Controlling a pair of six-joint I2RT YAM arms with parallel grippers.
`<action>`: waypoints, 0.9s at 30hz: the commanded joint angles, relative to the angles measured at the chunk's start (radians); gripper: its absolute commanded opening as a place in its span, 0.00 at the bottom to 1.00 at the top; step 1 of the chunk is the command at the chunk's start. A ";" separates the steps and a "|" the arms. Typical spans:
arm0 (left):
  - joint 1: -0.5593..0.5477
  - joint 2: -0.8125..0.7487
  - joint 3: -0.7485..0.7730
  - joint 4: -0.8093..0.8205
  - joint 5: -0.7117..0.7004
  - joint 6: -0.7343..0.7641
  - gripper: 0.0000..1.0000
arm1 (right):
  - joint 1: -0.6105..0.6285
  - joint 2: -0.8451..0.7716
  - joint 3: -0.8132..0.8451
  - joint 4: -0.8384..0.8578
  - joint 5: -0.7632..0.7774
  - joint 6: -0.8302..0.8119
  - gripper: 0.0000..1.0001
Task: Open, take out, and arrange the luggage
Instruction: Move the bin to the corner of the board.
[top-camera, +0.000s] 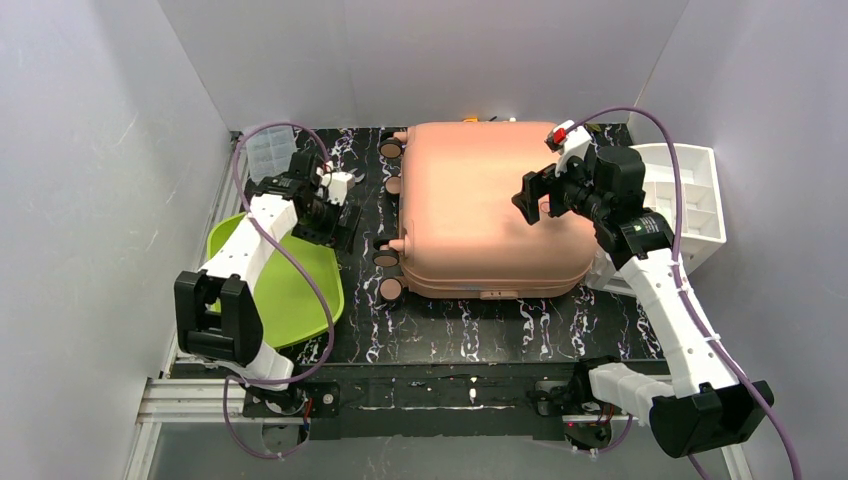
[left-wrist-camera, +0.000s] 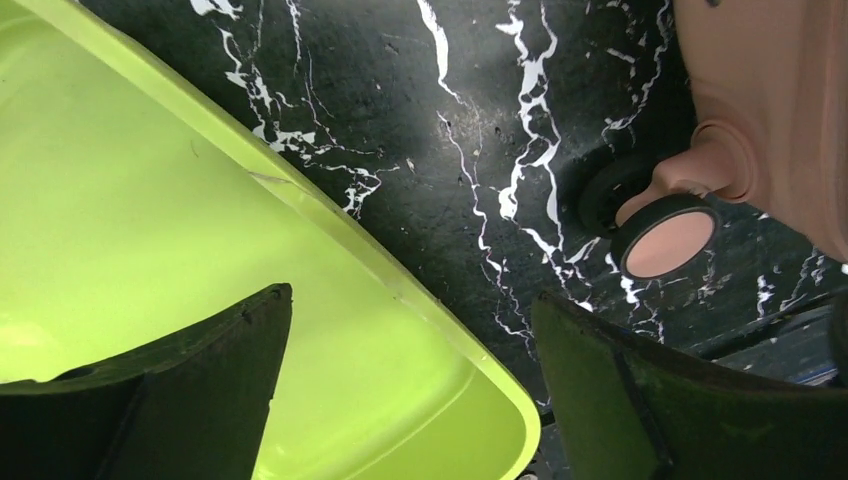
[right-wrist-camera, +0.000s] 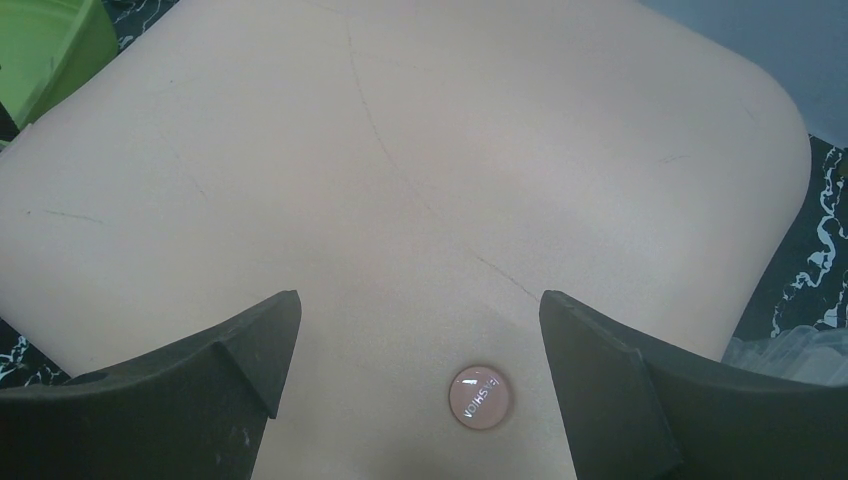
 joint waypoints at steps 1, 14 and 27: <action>-0.019 0.021 -0.042 -0.006 -0.046 -0.026 0.83 | -0.005 -0.006 0.000 0.045 -0.008 -0.012 0.98; -0.041 0.009 -0.124 -0.052 -0.271 0.085 0.32 | -0.005 0.010 0.001 0.045 -0.009 -0.013 0.98; 0.051 -0.143 -0.272 -0.028 -0.467 0.246 0.24 | -0.005 0.009 0.007 0.034 -0.009 -0.013 0.98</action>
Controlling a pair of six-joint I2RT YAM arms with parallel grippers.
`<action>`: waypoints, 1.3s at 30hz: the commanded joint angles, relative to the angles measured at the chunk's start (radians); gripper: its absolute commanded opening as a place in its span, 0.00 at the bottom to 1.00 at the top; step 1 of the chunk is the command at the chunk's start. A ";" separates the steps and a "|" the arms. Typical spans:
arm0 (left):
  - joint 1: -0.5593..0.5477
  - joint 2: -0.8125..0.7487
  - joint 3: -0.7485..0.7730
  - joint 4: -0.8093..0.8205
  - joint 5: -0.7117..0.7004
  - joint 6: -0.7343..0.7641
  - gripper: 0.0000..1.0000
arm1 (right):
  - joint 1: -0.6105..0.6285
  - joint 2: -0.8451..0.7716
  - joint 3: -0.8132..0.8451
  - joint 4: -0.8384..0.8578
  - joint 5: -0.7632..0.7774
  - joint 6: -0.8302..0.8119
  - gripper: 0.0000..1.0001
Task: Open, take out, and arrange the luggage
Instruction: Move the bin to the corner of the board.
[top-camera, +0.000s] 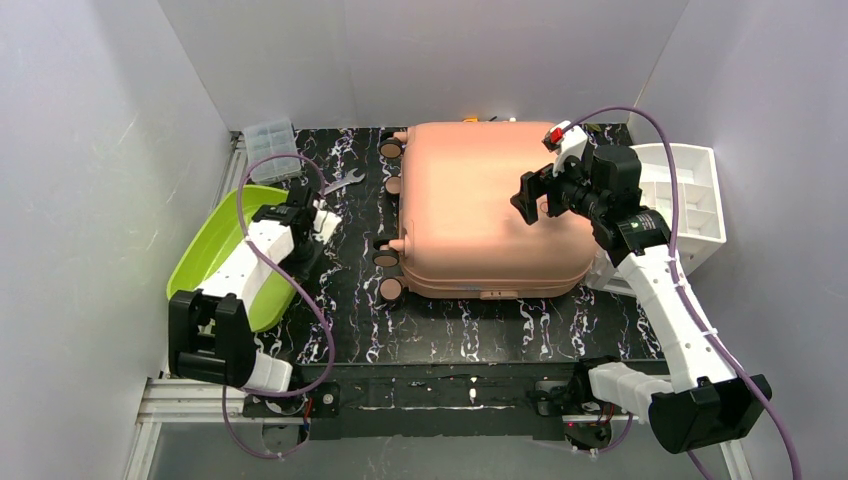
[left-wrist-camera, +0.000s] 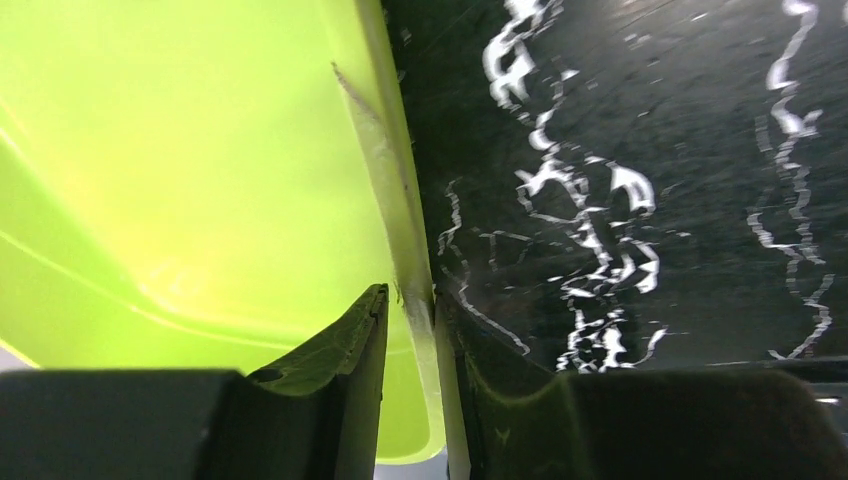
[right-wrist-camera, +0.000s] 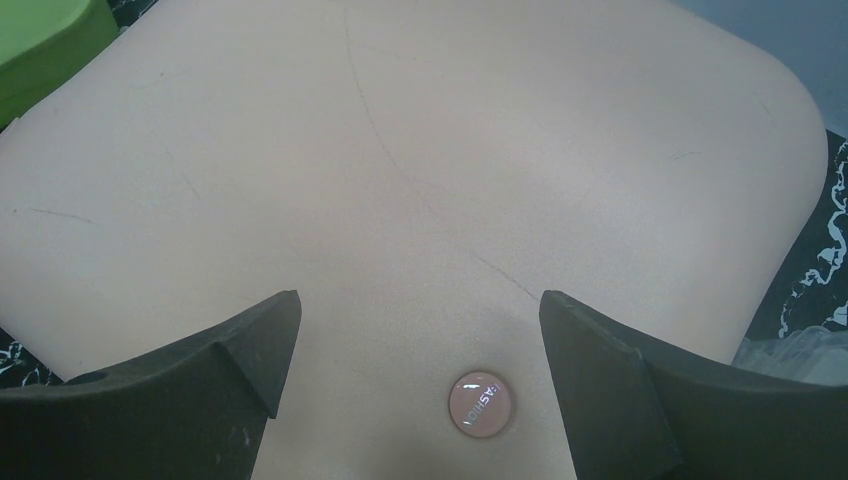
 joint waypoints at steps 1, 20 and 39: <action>0.084 -0.034 -0.029 0.008 -0.093 0.070 0.24 | -0.005 -0.012 0.007 0.034 -0.010 -0.010 0.99; 0.184 0.126 0.118 0.013 -0.011 -0.149 0.00 | -0.005 -0.019 0.001 0.034 -0.011 -0.012 0.98; 0.123 0.204 0.194 -0.068 -0.329 -0.403 0.00 | -0.005 -0.018 -0.007 0.033 -0.024 -0.011 0.98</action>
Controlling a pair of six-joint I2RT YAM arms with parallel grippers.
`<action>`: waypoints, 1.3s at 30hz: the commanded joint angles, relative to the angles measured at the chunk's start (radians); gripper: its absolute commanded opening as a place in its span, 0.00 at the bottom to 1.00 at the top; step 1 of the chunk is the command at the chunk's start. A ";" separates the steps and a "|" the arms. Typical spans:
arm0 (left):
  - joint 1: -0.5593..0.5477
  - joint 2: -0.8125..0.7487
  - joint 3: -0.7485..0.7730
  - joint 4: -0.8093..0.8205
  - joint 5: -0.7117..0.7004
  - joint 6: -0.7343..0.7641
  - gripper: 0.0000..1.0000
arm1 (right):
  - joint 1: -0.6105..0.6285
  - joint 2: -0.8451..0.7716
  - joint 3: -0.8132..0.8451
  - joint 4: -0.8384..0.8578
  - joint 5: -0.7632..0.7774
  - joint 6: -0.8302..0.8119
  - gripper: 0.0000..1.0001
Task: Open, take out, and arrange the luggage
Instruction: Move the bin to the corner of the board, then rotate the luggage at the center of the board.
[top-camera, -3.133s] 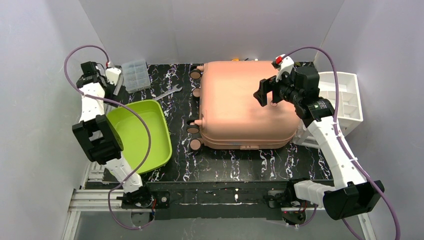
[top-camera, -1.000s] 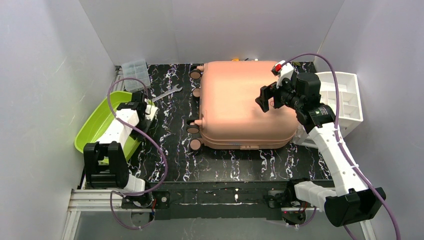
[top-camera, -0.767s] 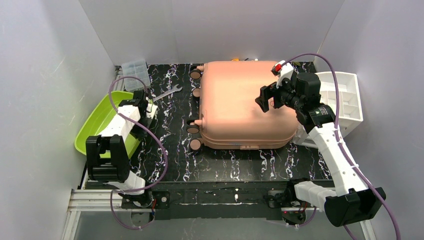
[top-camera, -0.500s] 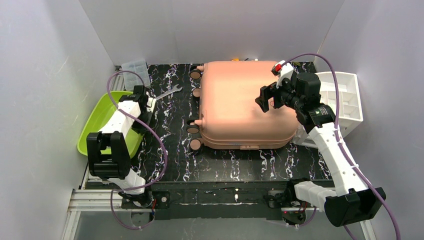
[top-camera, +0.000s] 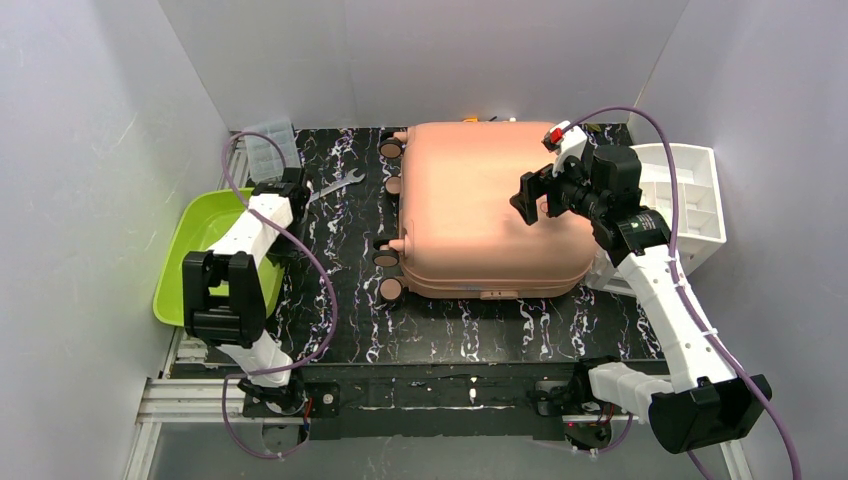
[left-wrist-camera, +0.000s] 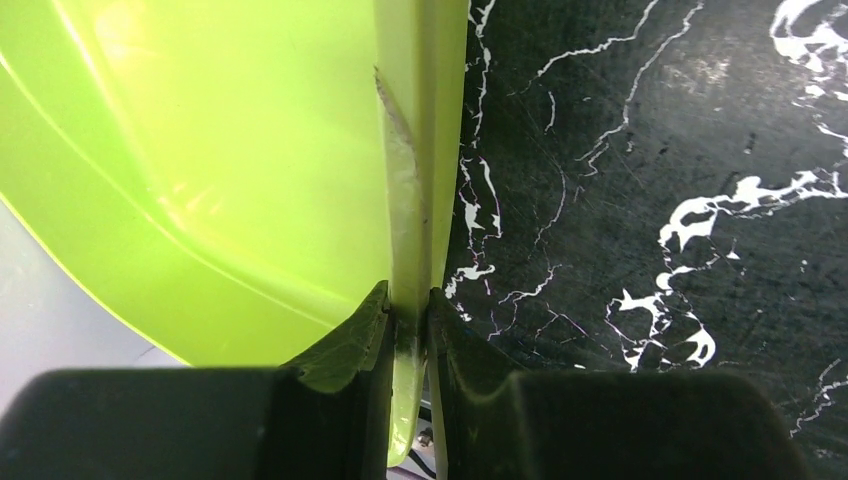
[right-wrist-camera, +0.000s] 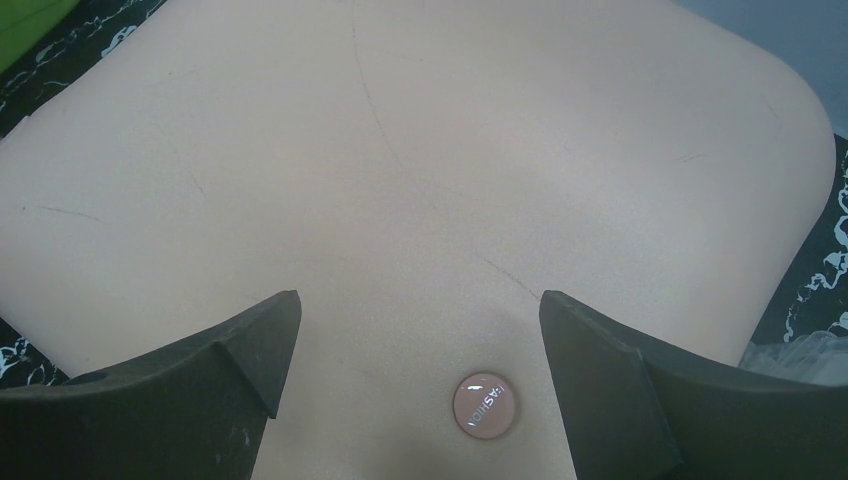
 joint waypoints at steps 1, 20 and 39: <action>0.025 0.011 0.035 -0.044 -0.091 -0.062 0.00 | -0.005 -0.019 -0.008 0.033 -0.010 -0.013 0.98; 0.048 -0.139 0.241 -0.156 0.054 -0.010 0.98 | -0.005 -0.034 0.215 -0.243 0.004 -0.162 0.98; -0.253 0.056 0.719 -0.206 0.677 0.235 0.98 | -0.005 -0.254 0.121 -0.469 0.351 -0.304 0.98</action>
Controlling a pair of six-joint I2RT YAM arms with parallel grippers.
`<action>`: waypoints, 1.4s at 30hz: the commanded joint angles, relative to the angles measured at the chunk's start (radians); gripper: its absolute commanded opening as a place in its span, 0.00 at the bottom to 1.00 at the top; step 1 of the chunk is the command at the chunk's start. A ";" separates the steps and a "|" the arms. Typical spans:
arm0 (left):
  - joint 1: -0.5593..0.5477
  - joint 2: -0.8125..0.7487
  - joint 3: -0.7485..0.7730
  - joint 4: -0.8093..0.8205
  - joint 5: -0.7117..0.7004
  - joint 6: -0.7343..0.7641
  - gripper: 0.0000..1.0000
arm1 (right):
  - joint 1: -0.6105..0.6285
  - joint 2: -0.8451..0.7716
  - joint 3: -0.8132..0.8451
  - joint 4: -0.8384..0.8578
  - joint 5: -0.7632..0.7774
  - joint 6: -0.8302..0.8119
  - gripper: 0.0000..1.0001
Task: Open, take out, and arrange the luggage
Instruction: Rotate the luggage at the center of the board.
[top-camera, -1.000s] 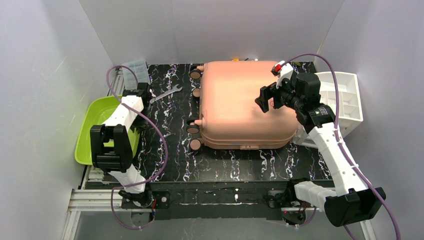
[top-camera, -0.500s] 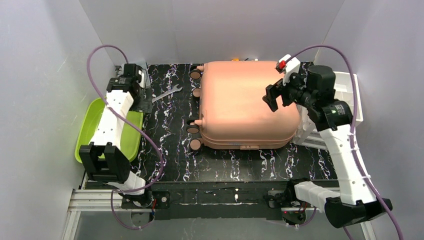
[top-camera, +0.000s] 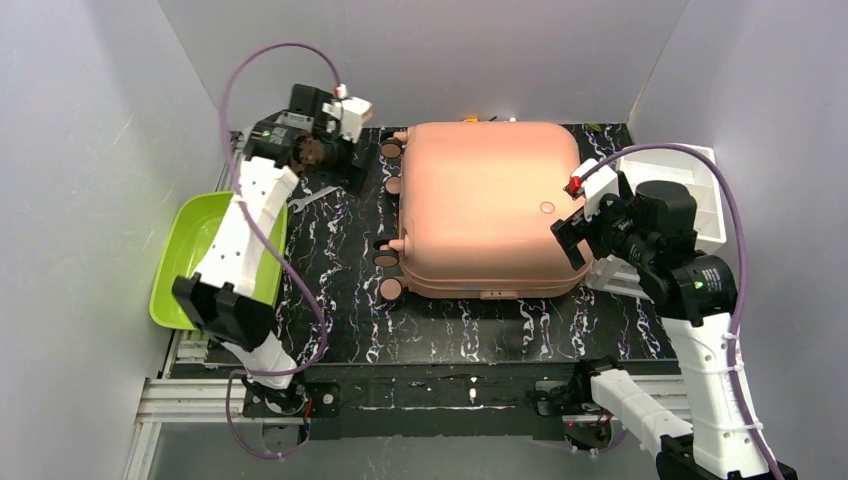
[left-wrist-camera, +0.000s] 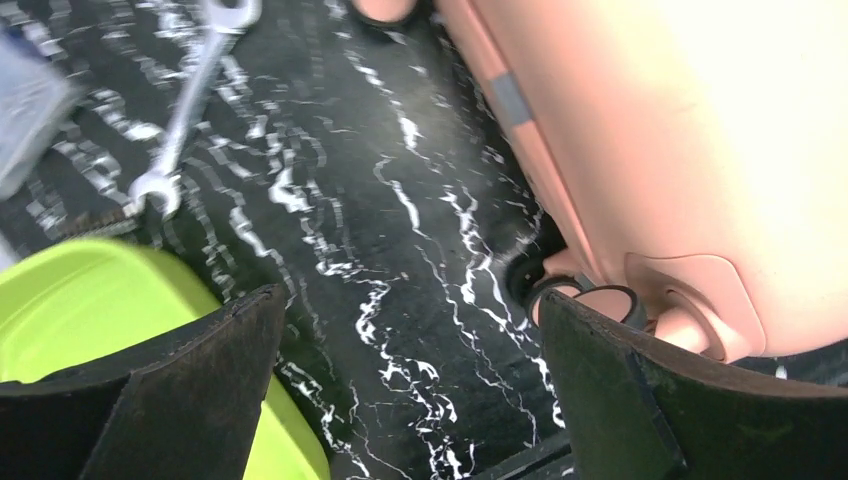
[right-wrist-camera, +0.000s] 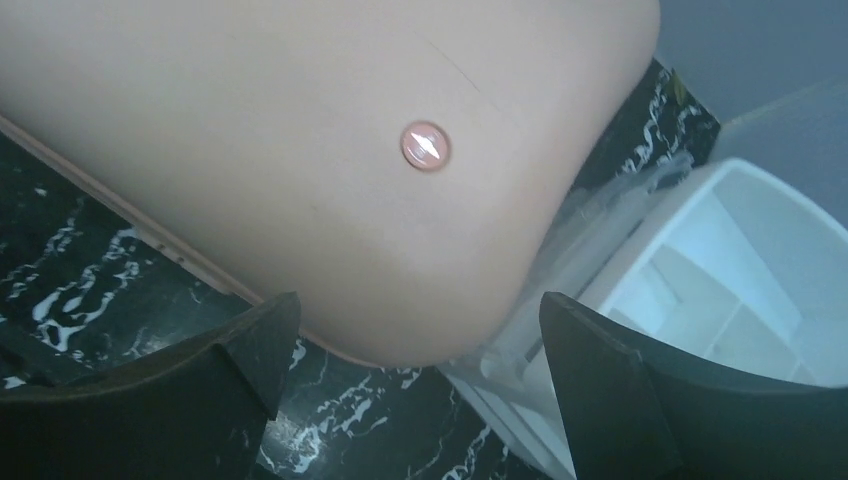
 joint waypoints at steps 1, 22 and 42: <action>-0.058 0.071 -0.014 -0.040 0.208 0.149 0.97 | -0.005 -0.030 -0.073 0.050 0.264 0.010 0.98; -0.242 -0.036 -0.396 -0.002 0.381 0.305 0.70 | -0.006 0.036 -0.272 0.134 0.335 -0.063 0.98; -0.324 -0.243 -0.575 -0.101 0.459 0.327 0.59 | -0.006 0.415 -0.218 0.348 -0.013 -0.089 0.98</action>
